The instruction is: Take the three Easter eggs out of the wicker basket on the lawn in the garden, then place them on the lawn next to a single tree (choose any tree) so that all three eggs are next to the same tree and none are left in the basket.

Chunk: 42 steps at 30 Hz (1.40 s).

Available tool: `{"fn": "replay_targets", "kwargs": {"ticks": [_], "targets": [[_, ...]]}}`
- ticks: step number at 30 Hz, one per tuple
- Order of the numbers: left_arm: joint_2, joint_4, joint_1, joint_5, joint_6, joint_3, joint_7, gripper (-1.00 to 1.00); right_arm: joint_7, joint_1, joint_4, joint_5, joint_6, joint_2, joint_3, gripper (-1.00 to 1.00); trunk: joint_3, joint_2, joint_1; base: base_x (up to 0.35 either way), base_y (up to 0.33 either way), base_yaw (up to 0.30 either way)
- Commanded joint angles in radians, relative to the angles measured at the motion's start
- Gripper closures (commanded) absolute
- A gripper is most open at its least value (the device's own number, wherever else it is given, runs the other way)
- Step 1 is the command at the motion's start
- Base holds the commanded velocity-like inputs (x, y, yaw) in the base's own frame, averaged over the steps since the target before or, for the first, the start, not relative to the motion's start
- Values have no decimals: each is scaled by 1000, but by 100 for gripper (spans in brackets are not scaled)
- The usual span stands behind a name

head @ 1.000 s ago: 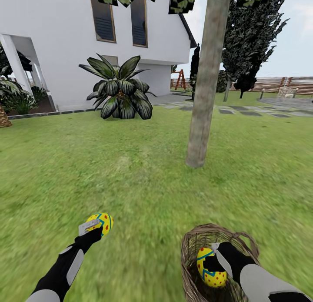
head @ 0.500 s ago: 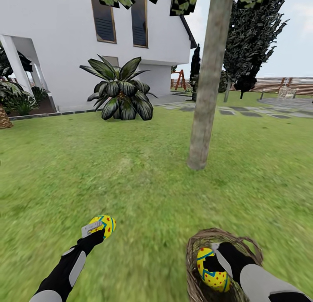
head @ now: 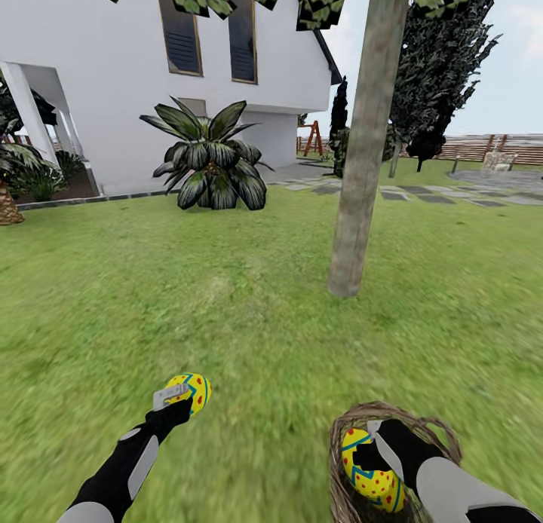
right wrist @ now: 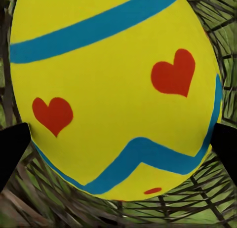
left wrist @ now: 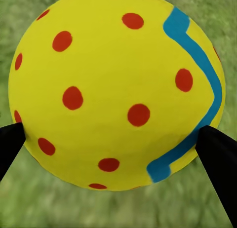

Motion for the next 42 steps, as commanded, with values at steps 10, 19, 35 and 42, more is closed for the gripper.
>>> {"fn": "replay_targets", "kwargs": {"ticks": [10, 19, 35, 42], "targets": [[8, -2, 0, 11, 8, 4, -8, 100, 4, 0, -3, -9, 6, -41, 1, 100, 30, 70, -39, 0, 0, 0], [117, -7, 0, 20, 164, 12, -46, 100, 8, 0, -36, -18, 18, -99, 0, 100, 59, 133, -73, 0, 0, 0], [144, 104, 2, 15, 99, 11, -53, 100, 9, 0, -36, -16, 22, -124, 8, 100, 109, 245, -134, 0, 0, 0], [138, 110, 5, 16, -80, 10, -56, 100, 9, 0, -36, -18, 23, -125, 8, 100, 131, 294, -161, 0, 0, 0]]}}
